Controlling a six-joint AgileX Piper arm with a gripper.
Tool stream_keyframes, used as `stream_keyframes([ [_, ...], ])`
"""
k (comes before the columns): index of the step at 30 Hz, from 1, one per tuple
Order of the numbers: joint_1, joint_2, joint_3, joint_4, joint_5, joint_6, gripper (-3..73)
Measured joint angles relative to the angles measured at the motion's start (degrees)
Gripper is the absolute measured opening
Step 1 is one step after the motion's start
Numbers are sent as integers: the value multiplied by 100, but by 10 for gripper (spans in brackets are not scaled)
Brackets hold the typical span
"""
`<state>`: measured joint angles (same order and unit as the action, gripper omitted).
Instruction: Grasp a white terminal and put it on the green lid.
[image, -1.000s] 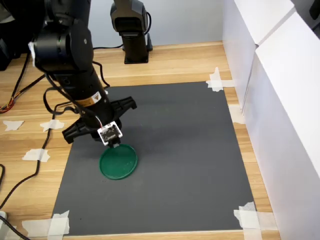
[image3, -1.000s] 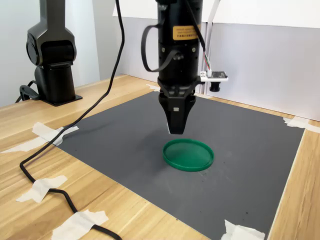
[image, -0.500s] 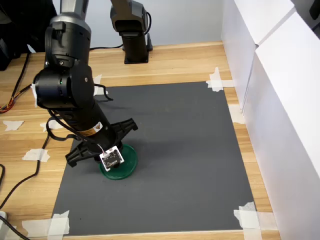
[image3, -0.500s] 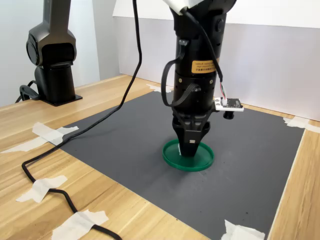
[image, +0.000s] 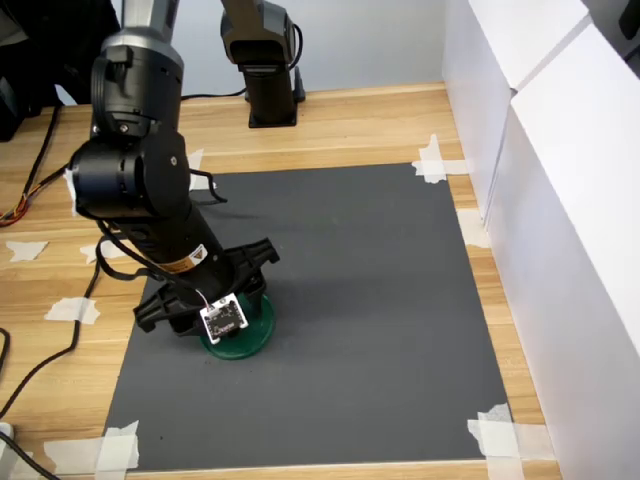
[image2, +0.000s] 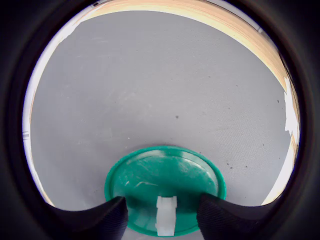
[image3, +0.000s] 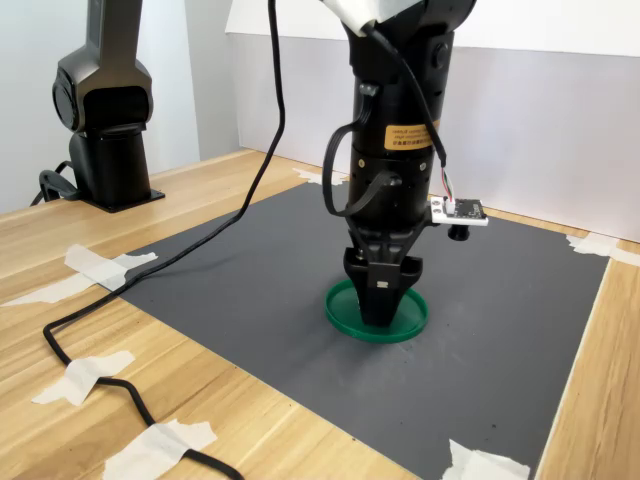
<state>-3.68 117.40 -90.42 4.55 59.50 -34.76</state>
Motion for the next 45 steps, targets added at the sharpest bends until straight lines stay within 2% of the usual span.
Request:
stream_keyframes([
  [3, 0, -301, 0, -97, -5, 187, 612],
  [5, 0, -586, 0, -106, -44, 341, 558],
  [8, 0, -1125, 6, -37, -200, 640, 390],
  [11, 0, -1648, 77, 70, -407, 1052, 146],
  [13, 0, -2075, 261, 105, -654, 1321, 50],
  [15, 0, -2569, 641, 109, -1110, 1626, 7],
  [19, 0, -3688, 1864, -44, -2194, 2090, -11],
  [24, 0, -5257, 3714, -356, -3552, 2304, -14],
  [33, 0, -7645, 6577, -325, -5374, 2383, -16],
  [39, 0, -8833, 7755, -41, -5706, 2419, -16],
  [45, 0, -9396, 8097, -2, -5723, 2437, -16],
])
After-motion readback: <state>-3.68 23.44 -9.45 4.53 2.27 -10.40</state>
